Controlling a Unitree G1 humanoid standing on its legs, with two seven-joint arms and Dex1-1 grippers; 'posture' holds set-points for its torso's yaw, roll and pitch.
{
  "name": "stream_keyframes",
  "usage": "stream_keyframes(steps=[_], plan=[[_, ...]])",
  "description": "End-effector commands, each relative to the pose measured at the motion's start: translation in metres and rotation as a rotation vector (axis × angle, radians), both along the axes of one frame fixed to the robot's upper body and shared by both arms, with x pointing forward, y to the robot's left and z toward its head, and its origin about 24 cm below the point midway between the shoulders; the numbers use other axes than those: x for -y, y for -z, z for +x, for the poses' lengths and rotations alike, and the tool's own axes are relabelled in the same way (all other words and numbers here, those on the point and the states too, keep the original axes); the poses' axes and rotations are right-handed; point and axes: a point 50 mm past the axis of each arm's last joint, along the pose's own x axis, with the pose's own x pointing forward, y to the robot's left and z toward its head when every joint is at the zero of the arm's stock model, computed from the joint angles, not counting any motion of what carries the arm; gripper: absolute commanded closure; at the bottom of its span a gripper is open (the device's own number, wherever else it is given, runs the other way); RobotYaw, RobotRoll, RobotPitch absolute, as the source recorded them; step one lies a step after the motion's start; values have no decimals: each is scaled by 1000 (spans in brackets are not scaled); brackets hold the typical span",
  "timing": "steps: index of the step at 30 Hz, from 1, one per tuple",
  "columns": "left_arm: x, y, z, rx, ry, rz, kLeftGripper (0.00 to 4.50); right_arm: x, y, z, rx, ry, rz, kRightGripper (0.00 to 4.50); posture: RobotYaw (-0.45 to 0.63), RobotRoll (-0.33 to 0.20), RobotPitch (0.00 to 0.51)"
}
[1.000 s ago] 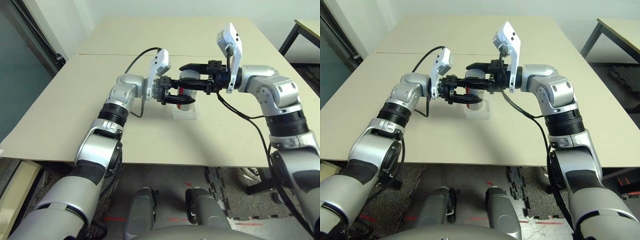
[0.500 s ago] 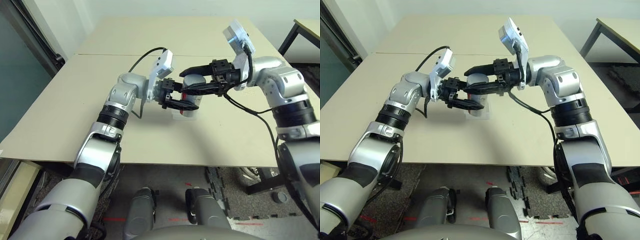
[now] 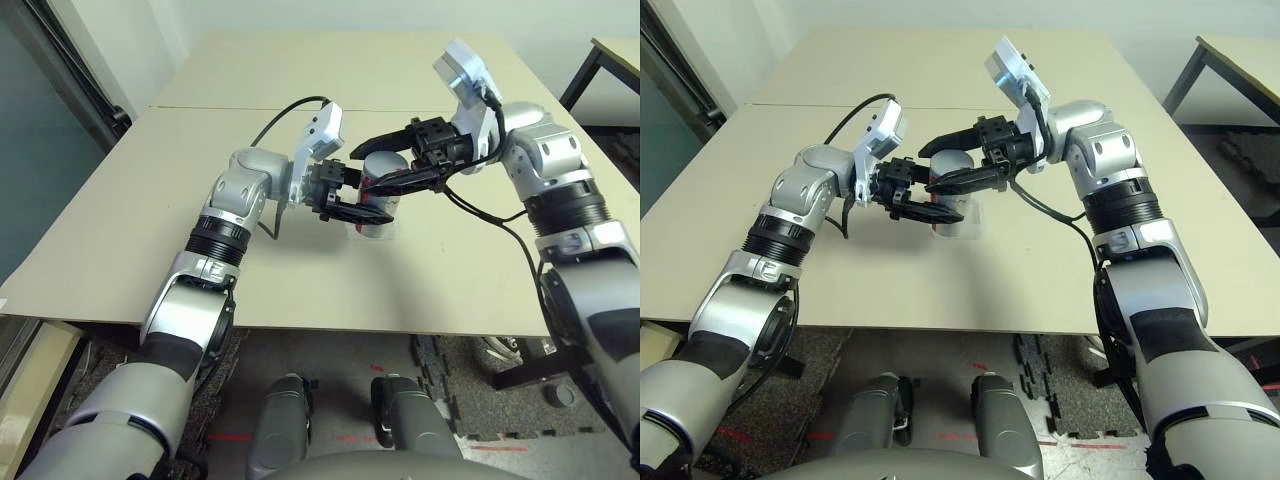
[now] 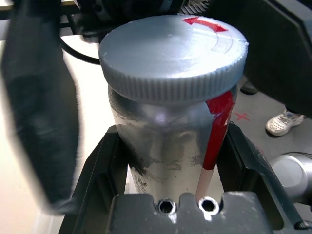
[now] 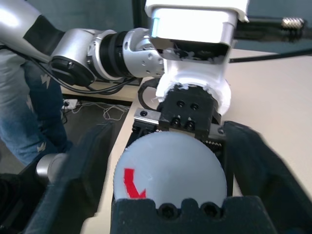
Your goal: Pour the medicine from the bottle into the box.
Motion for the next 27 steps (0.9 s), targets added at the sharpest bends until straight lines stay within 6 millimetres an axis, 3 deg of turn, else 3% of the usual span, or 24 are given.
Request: stream_keyframes(steps=[1,11,27], plan=[[-4,-1,1,3,-24,-19,1694,9,-13,-3,35,52,25,0,-3,0,84],[-13,1,3,4,-71,-24,1694,23,-15,-13,41,228,93,0,-28,0,75],[-9,4,9,-5,-98,-34,1694,-4,-1,-14,19,344,156,0,-34,0,84]])
